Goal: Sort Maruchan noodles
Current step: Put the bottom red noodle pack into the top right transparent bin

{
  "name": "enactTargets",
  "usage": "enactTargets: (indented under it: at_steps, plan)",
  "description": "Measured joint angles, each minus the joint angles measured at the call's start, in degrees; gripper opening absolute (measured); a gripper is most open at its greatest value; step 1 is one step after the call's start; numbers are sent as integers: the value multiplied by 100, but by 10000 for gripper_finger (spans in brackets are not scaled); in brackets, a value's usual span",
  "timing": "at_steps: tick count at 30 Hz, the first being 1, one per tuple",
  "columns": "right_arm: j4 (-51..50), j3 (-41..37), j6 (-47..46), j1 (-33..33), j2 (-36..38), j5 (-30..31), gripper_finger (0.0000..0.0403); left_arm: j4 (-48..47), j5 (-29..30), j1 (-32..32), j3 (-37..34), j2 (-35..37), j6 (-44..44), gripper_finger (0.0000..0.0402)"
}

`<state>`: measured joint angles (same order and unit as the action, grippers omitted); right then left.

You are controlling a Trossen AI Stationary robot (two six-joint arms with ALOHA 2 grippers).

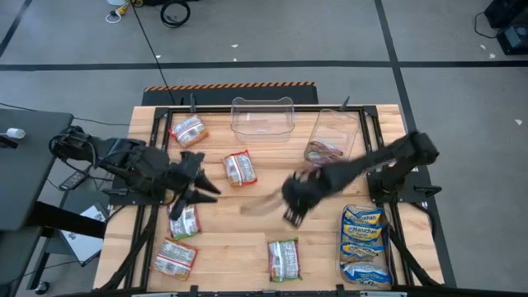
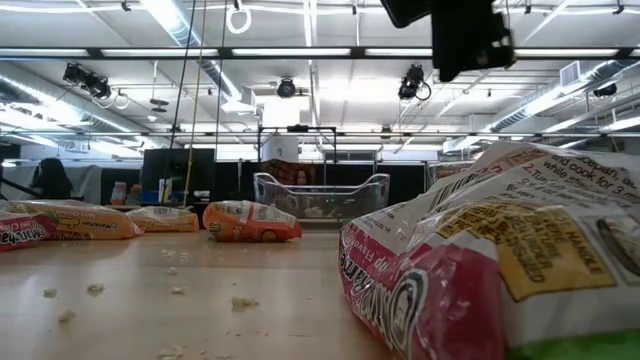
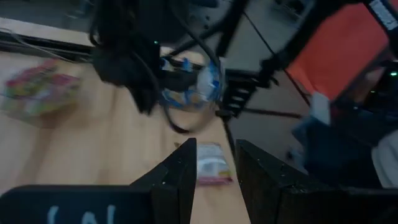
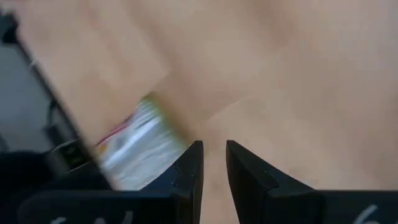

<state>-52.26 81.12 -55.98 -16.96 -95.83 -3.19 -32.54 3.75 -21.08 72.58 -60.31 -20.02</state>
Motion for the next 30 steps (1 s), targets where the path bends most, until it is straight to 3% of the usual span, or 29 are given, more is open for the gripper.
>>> enactTargets:
  at_steps: [8,11,15,19,26,30]
  plan:
    - [1898,0,-2014,-1330,-1409,-1004,75,-246,-4,-854,-4,-1,-220,114]
    - [2287,0,-2506,-1545,-1742,-791,75,-425,4,-1114,-4,-1,-514,114]
    - [1994,7,-2629,-1570,-2056,-635,75,-705,80,-1426,-4,-4,-934,114]
    - [1287,46,-2046,-1335,-2060,-454,75,-786,254,-1701,-4,-5,-1242,114]
    - [218,-26,-638,-441,-1487,1525,75,-814,771,-2104,-4,-5,-1252,114]
    - [218,8,375,-311,-1024,1854,75,-821,1131,-2298,-4,-5,-1458,114]
